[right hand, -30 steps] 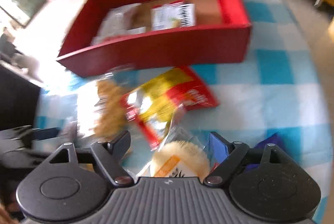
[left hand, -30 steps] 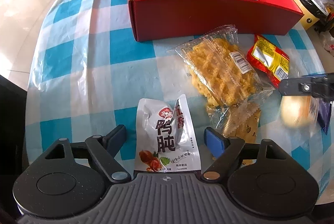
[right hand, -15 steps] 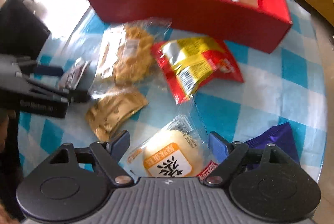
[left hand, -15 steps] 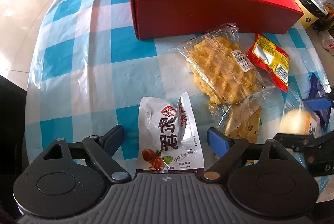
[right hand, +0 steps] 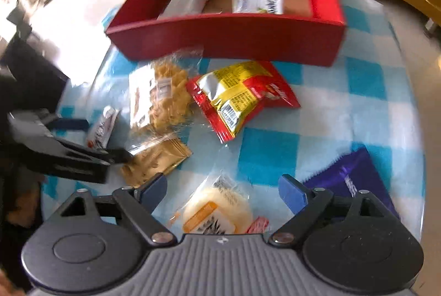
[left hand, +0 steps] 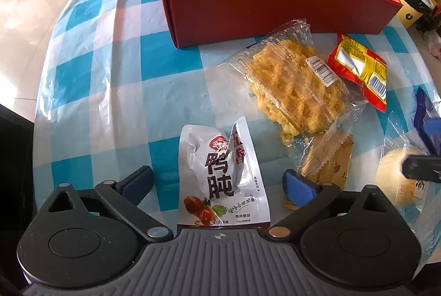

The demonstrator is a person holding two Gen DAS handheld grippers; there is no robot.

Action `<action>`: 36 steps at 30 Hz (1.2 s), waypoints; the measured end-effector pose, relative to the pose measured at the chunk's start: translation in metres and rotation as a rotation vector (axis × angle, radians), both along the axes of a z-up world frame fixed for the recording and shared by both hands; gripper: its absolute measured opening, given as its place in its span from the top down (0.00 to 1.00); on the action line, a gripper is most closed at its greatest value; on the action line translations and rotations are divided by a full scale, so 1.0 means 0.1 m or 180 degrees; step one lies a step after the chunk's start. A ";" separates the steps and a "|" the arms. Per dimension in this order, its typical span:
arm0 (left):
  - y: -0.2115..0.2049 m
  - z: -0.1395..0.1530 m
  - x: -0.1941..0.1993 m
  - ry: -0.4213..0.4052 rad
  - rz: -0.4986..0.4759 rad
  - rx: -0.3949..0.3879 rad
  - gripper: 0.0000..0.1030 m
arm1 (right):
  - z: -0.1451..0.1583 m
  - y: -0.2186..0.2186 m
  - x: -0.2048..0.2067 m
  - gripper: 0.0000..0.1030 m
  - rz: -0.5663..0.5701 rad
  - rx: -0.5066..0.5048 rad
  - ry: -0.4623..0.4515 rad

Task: Organize snacks
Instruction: 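Grasp the white duck-snack bag with the left tool while right grasps the cream bun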

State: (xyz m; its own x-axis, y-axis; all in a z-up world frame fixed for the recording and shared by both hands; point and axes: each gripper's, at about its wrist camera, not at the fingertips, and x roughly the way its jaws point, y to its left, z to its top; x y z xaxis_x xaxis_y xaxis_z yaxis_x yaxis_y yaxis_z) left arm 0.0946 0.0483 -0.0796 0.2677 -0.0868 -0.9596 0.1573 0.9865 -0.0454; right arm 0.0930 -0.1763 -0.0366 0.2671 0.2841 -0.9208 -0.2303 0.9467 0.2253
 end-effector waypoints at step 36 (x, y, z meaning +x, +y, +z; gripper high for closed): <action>-0.01 0.00 -0.03 -0.0036 -0.0027 0.0105 0.00 | -0.44 0.59 -0.31 0.13 0.0121 -0.0729 -0.0002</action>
State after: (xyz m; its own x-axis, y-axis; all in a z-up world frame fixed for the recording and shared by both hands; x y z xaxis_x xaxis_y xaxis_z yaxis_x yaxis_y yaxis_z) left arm 0.0919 0.0477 -0.0793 0.2779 -0.0574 -0.9589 0.1661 0.9861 -0.0109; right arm 0.0619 -0.1170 -0.0807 0.2609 0.0775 -0.9622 -0.2669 0.9637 0.0053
